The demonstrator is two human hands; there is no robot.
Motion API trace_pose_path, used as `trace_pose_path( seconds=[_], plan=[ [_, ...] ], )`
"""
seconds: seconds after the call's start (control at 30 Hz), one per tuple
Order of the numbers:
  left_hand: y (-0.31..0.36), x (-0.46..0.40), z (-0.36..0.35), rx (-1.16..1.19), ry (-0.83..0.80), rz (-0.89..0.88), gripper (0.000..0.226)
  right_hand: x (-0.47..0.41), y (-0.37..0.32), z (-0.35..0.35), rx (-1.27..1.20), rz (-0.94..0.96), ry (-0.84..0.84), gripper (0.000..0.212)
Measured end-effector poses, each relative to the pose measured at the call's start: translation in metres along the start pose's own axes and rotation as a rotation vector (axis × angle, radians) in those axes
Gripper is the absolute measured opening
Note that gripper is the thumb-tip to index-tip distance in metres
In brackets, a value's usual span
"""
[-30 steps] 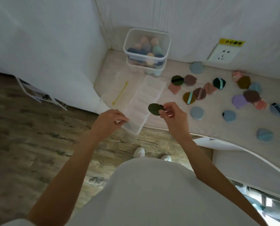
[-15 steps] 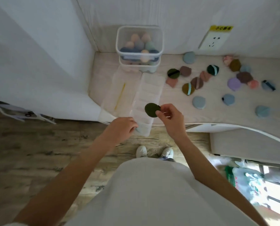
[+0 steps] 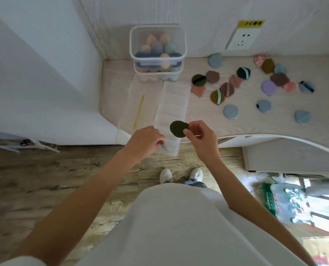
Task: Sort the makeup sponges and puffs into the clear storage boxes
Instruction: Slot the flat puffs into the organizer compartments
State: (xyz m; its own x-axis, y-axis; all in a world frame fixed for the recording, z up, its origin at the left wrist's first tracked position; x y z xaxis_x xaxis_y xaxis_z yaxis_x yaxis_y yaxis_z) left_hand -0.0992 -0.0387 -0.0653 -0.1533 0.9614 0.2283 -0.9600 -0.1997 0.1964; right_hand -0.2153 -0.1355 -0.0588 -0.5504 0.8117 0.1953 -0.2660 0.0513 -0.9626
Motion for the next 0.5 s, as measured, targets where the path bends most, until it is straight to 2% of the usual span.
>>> trace_pose_path(
  seconds=[0.27,0.37,0.5],
  plan=[
    [-0.005,0.018,-0.009,-0.006,0.014,-0.016,0.025,0.000,0.002,-0.003,0.021,-0.017,-0.016,0.011],
    [-0.003,0.028,-0.004,-0.041,0.074,-0.059,0.029,0.001,0.000,-0.005,0.040,-0.005,-0.045,0.012],
    [-0.001,0.033,-0.004,-0.131,0.140,-0.027,0.026,0.011,-0.012,-0.025,0.266,0.154,-0.181,0.011]
  ],
)
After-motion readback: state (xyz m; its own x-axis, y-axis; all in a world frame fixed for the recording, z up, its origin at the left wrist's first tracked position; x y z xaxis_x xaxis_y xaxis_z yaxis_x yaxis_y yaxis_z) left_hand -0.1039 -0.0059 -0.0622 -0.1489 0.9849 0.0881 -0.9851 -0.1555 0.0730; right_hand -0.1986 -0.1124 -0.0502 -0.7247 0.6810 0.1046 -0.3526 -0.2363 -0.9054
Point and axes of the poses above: each hand's wrist, its own x-axis away from the middle knuckle, its own z-axis out of the back of the hand, y = z × x, the point moved 10 cm from there along -x, towards the middle knuckle, and after that the axes turned 12 degrees about -x, right-handed, at the moved point
